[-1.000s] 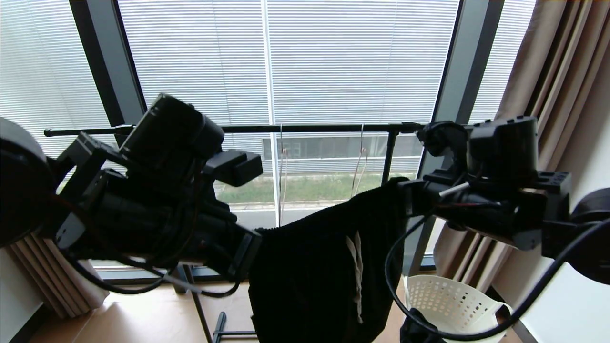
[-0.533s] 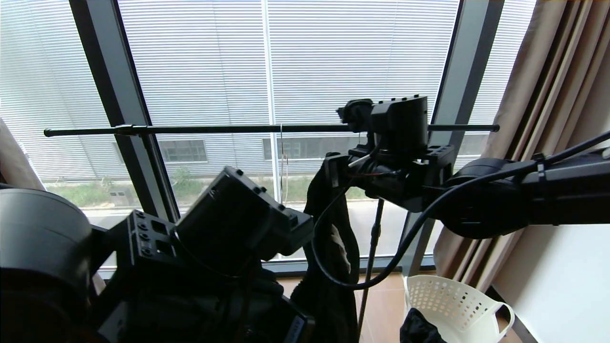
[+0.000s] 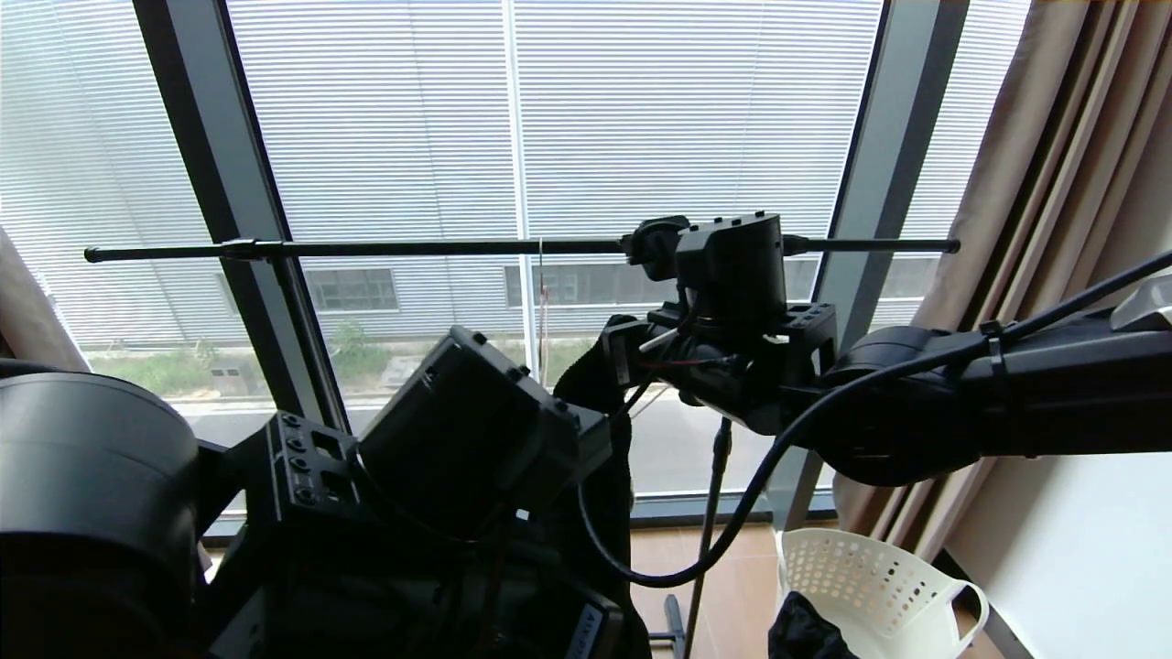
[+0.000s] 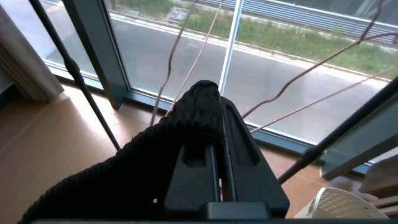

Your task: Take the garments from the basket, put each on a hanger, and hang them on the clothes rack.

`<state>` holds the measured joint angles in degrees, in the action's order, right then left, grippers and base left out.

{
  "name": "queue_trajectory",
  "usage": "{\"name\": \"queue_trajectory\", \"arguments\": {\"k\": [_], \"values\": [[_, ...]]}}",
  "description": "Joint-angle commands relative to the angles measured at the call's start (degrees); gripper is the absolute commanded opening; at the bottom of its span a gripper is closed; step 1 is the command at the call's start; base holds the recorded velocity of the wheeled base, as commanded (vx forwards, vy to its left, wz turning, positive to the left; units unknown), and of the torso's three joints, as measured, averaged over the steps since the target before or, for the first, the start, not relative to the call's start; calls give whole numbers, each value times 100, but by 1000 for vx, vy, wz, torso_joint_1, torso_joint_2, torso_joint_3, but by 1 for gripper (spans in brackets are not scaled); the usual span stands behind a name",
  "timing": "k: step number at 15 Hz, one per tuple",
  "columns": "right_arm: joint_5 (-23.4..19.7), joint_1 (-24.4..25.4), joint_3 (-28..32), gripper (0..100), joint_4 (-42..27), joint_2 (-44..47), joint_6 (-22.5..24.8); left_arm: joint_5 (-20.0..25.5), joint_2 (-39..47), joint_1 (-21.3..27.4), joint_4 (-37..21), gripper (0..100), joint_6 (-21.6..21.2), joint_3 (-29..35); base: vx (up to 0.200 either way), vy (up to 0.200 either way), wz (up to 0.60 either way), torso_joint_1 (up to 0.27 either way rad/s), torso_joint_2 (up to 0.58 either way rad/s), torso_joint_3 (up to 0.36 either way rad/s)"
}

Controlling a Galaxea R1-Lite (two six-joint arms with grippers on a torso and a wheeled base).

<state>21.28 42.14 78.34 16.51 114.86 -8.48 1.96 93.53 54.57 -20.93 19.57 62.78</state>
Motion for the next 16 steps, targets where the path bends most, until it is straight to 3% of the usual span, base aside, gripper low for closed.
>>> {"name": "queue_trajectory", "arguments": {"k": [1,5,9,14,15,16], "values": [[7,-206,-530,0,11,-667,5,-3,-379,-297,1,0,-5,-258,0,0,0,0,0,0],[16,-250,-1883,0,37,-1756,14,-144,-467,-921,10,0,-67,-258,0,0,0,0,0,0],[51,-250,-3413,0,72,-2732,-13,-144,-98,-1378,10,0,-93,402,0,0,0,0,0,0],[69,-110,-4318,0,46,-2943,-391,-144,307,-1247,10,0,-383,1131,0,0,0,0,0,0],[60,-110,-4415,100,72,-2952,-400,-152,333,-1220,10,0,-383,1149,0,0,0,0,0,0],[60,-92,-4511,100,72,-2952,-400,-152,368,-1220,10,0,-383,1175,0,0,0,0,0,0]]}}
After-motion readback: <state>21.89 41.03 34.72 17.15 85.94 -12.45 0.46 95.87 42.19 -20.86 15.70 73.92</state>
